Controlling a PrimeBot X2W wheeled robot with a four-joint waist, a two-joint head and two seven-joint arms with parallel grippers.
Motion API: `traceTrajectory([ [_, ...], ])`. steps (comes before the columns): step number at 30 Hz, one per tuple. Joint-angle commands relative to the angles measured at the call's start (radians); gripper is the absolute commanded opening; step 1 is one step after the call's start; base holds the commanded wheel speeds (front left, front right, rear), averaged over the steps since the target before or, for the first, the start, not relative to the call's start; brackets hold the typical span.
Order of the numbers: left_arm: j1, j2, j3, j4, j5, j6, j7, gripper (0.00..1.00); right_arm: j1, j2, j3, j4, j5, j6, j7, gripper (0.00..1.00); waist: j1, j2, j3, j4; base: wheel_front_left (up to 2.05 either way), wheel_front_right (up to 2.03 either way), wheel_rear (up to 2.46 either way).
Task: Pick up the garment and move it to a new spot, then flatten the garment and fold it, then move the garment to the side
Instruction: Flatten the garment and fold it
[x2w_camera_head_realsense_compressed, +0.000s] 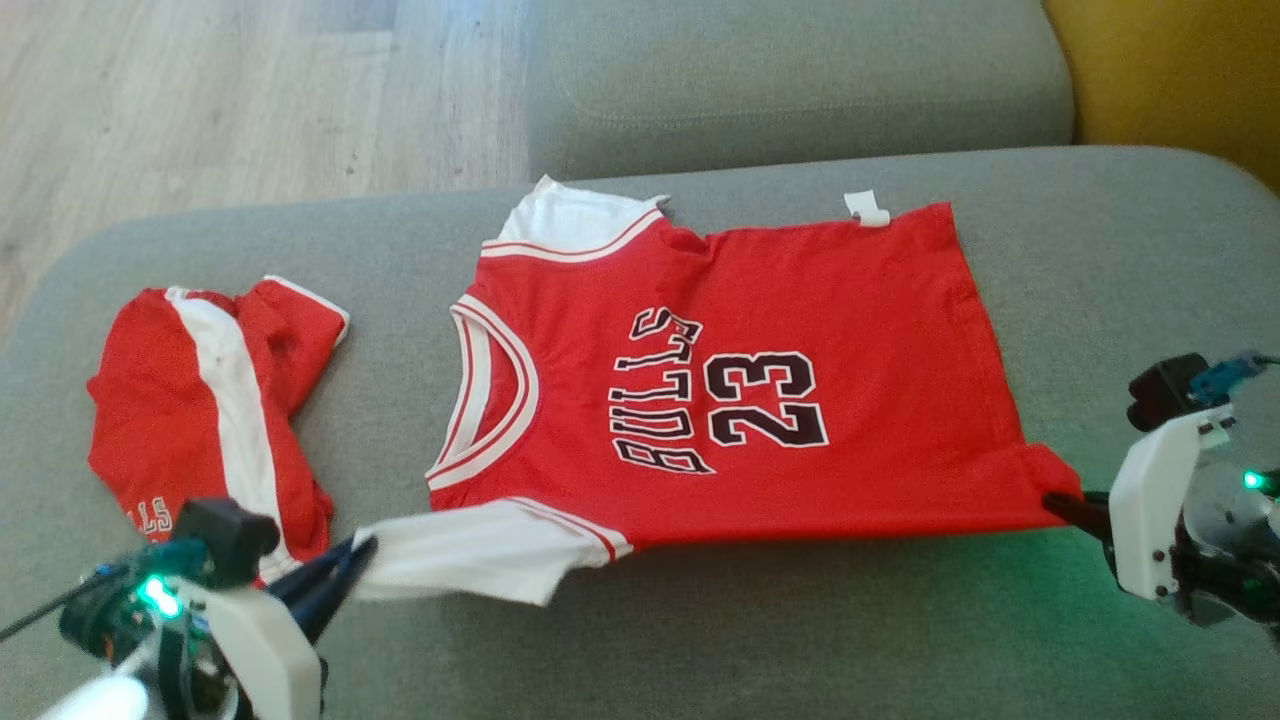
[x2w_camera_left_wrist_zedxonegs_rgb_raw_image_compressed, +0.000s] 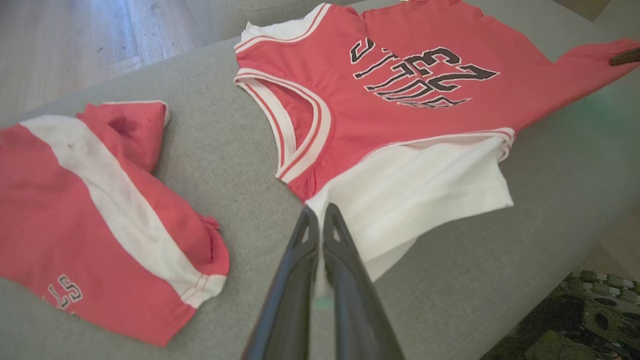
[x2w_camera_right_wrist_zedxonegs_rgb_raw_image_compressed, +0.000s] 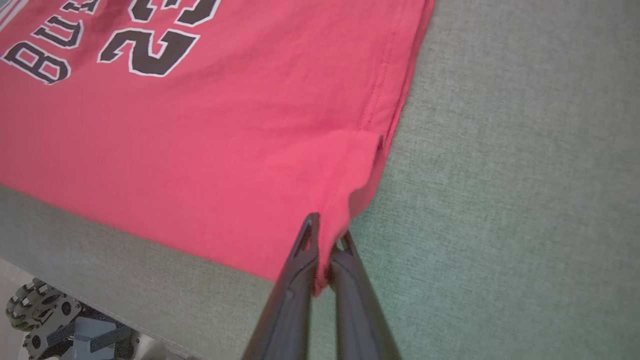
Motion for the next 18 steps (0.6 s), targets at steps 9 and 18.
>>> traceTrajectory([
  [9, -0.247, 0.018, 0.035, 0.092, 0.109, -0.065, 0.025, 0.0, -0.111, 0.038, -0.084, 0.031, -0.088, 0.007, 0.046, 0.0, 0.0, -0.0001, 0.104, -0.003, 0.0, 0.0, 0.0],
  [18, -0.492, -0.077, -0.025, 0.285, 0.194, -0.153, 0.045, 0.0, -0.214, 0.115, -0.141, 0.1, -0.178, 0.007, 0.094, 0.0, 0.0, -0.0001, 0.195, -0.008, 0.0, 0.0, 0.0],
])
